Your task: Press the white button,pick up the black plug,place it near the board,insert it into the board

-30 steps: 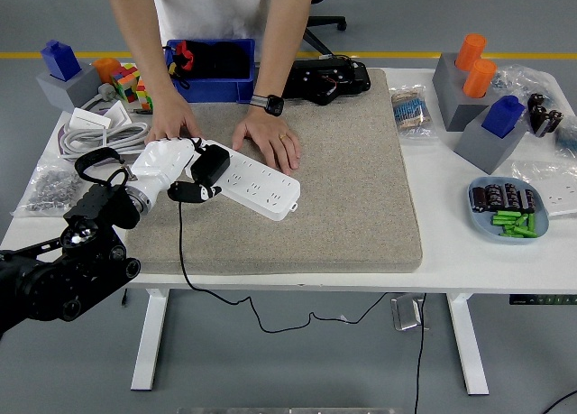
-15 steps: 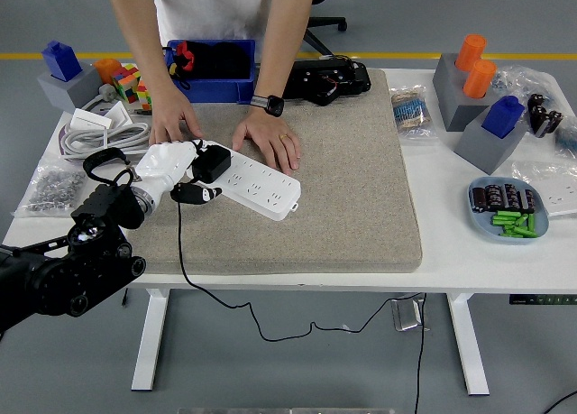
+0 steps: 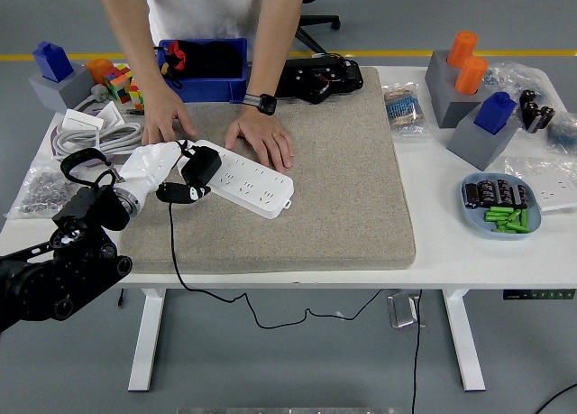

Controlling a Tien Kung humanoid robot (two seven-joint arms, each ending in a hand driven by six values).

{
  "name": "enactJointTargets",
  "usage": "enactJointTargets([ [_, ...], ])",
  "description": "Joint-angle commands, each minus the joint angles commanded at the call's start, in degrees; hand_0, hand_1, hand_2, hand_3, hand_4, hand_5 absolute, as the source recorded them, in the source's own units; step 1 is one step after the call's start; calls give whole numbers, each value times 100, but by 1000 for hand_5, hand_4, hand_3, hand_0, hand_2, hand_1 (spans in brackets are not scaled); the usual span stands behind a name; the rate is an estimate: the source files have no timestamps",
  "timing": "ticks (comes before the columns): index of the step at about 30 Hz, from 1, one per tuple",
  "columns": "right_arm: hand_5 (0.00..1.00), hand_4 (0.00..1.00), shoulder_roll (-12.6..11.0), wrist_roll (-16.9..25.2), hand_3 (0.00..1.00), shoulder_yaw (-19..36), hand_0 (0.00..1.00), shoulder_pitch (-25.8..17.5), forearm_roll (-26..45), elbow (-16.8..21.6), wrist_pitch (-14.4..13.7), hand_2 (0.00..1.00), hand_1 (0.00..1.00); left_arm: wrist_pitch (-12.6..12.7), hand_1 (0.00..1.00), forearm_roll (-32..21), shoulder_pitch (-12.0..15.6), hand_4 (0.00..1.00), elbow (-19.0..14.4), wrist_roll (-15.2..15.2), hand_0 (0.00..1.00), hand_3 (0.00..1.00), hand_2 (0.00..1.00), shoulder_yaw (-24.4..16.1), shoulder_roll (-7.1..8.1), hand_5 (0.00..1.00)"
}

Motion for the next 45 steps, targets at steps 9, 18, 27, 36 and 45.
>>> enactJointTargets([
  [9,389,617,7,-3,596,14,744,-9,-8,-5,1,619,621,115,813,147,193,841,-548,-82,779,735,746,-624,60,384],
  [18,389,617,7,-3,596,10,745,-21,-11,-4,1,618,621,334,813,251,577,838,-750,-315,786,737,748,-1635,20,386],
  [27,388,617,-1,-8,596,44,744,-20,-47,-3,-8,618,621,434,816,431,1062,836,-703,-537,798,736,752,-2989,-92,387],
  [36,389,618,-15,-37,596,119,746,-19,-146,16,-20,620,622,428,816,538,1612,834,-851,-692,808,735,749,-4338,-268,383],
  [45,384,623,-29,-137,603,340,752,-27,-294,26,11,633,630,485,815,427,2028,828,-1044,-865,804,730,749,-5233,-337,371],
])
